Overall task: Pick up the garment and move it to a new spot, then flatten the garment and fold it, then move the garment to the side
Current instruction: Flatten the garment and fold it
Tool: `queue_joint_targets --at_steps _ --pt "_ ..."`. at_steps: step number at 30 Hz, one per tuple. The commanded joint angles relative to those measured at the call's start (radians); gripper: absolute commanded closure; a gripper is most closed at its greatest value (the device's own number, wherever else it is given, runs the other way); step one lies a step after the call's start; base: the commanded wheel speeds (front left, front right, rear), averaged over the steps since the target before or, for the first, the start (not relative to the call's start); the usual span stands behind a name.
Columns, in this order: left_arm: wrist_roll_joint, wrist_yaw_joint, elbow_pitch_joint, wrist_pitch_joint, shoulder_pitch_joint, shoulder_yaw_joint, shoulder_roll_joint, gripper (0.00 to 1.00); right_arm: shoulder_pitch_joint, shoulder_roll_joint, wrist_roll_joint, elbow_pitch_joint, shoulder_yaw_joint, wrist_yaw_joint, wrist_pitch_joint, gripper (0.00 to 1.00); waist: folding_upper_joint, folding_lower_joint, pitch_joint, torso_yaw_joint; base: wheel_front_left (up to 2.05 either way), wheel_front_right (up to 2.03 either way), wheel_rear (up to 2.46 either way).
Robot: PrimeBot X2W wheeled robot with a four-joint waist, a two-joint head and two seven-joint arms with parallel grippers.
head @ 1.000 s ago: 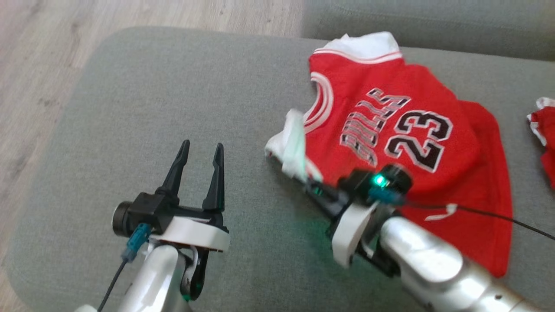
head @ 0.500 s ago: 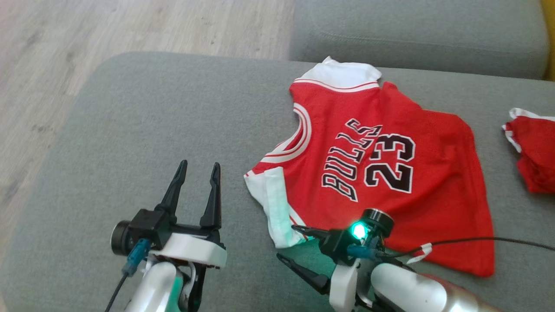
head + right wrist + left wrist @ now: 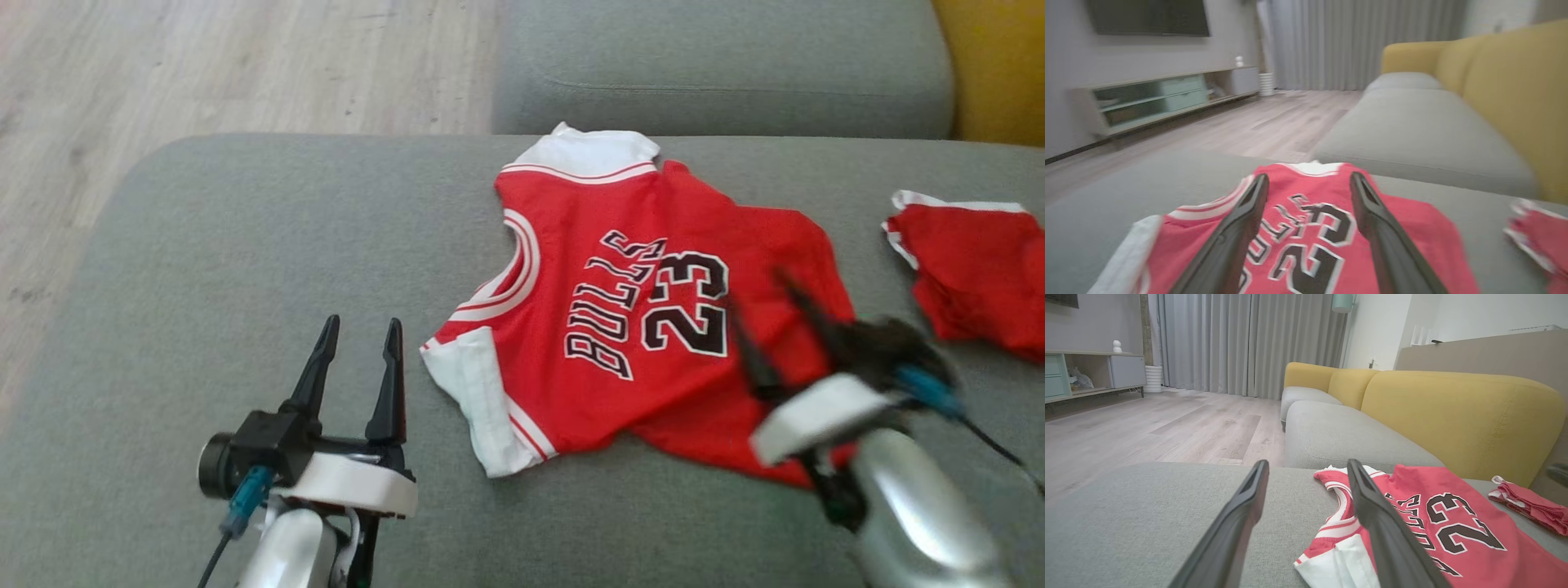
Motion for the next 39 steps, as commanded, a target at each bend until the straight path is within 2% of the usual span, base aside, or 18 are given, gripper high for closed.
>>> queue_joint_targets --at_steps 1,3,6,11,15,21,31,39 --pt "0.013 0.002 -0.038 -0.009 -0.023 0.039 0.004 0.00 0.049 0.027 -0.046 -0.065 -0.080 -0.001 -0.011 0.00 0.0000 0.0000 -0.002 -0.015 0.00 0.00 0.00" --pt "0.015 -0.001 -0.038 -0.009 -0.020 0.040 0.004 0.00 0.124 0.062 -0.123 -0.124 -0.219 -0.001 -0.012 0.00 0.0000 0.0000 -0.001 -0.029 0.00 0.00 0.00" --pt "0.017 -0.005 -0.034 -0.009 -0.018 0.038 0.004 0.00 0.221 0.114 -0.209 -0.191 -0.368 -0.001 -0.012 0.00 0.0000 0.0000 0.001 -0.048 0.00 0.00 0.00" --pt "0.021 -0.008 -0.018 -0.009 -0.026 0.032 0.004 0.00 0.303 0.157 -0.268 -0.259 -0.473 -0.001 -0.012 0.00 0.0000 0.0000 0.013 -0.077 0.00 0.00 0.00" --pt "0.022 -0.012 0.016 -0.003 -0.038 0.024 0.006 0.00 0.313 0.162 -0.258 -0.282 -0.463 -0.001 -0.012 0.00 0.0000 0.0000 0.025 -0.100 0.00 0.00 0.00" --pt "0.032 -0.028 0.095 0.083 -0.080 -0.015 0.016 0.00 0.302 0.163 -0.219 -0.289 -0.429 -0.001 -0.012 0.00 0.0000 0.0000 0.056 -0.129 0.00 0.00 0.00" --pt "0.039 0.014 0.199 0.185 -0.159 -0.012 0.035 0.00 0.286 0.163 -0.197 -0.279 -0.408 -0.001 -0.012 0.00 0.0000 0.0000 0.095 -0.166 0.00 0.00 0.00" --pt "0.028 0.006 0.242 0.204 -0.184 -0.020 0.041 0.00 0.280 0.163 -0.189 -0.271 -0.401 -0.001 -0.012 0.00 0.0000 0.0000 0.099 -0.180 0.00 0.00 0.00"
